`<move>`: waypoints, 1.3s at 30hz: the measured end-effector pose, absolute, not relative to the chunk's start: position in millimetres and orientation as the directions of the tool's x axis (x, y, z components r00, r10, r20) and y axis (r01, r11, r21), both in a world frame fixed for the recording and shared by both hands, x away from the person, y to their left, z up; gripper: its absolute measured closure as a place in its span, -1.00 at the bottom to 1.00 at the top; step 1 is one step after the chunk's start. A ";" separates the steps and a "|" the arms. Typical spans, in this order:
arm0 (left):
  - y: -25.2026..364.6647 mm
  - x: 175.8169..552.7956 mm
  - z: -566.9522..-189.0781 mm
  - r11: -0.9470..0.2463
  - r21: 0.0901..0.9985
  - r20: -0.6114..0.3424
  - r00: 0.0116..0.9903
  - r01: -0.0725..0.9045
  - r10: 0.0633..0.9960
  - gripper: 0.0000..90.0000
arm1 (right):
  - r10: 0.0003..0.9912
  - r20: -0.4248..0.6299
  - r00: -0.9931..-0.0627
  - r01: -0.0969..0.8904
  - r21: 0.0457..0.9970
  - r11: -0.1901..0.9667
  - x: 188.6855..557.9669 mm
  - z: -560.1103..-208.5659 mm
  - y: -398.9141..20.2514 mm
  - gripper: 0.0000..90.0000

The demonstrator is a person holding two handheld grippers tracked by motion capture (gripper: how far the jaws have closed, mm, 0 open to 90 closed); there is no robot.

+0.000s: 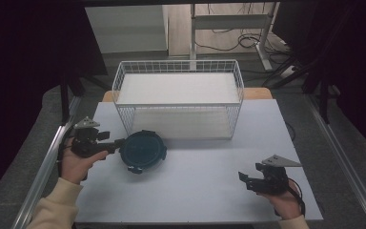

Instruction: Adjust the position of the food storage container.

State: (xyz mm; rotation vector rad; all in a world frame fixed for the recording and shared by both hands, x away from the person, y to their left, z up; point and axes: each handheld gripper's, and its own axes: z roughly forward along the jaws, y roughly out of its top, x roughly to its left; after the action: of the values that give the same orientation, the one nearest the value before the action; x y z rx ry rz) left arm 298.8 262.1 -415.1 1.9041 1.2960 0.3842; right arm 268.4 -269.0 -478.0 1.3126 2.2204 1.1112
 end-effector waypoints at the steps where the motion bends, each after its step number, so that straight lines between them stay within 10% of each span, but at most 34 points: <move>1: 262.9 302.5 -416.5 -0.170 0.735 -0.175 0.427 0.656 0.887 -0.29 | 0.848 0.097 -0.522 0.589 0.760 0.275 268.3 -478.1 -268.6 -0.50; 18: 279.8 360.7 -449.2 -0.141 0.645 -0.186 0.333 0.751 0.924 0.14 | 0.866 0.094 -0.492 0.603 0.754 0.260 270.7 -480.2 -274.6 -0.50; 25: 275.4 375.7 -462.4 -0.124 0.615 -0.192 0.301 0.778 0.934 0.77 | 0.863 0.084 -0.498 0.598 0.754 0.272 270.6 -481.4 -273.4 -0.50; 39: 266.1 384.4 -479.0 -0.192 0.558 -0.193 0.351 0.807 0.916 1.00 | 0.859 0.056 -0.509 0.590 0.750 0.300 270.6 -483.7 -272.3 -0.51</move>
State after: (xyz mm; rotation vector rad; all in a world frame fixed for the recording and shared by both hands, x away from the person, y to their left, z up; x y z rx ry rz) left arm 384.4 266.1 -479.0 2.0376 1.4944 0.2445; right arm 270.6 -272.3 -483.7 1.3018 2.2177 1.0453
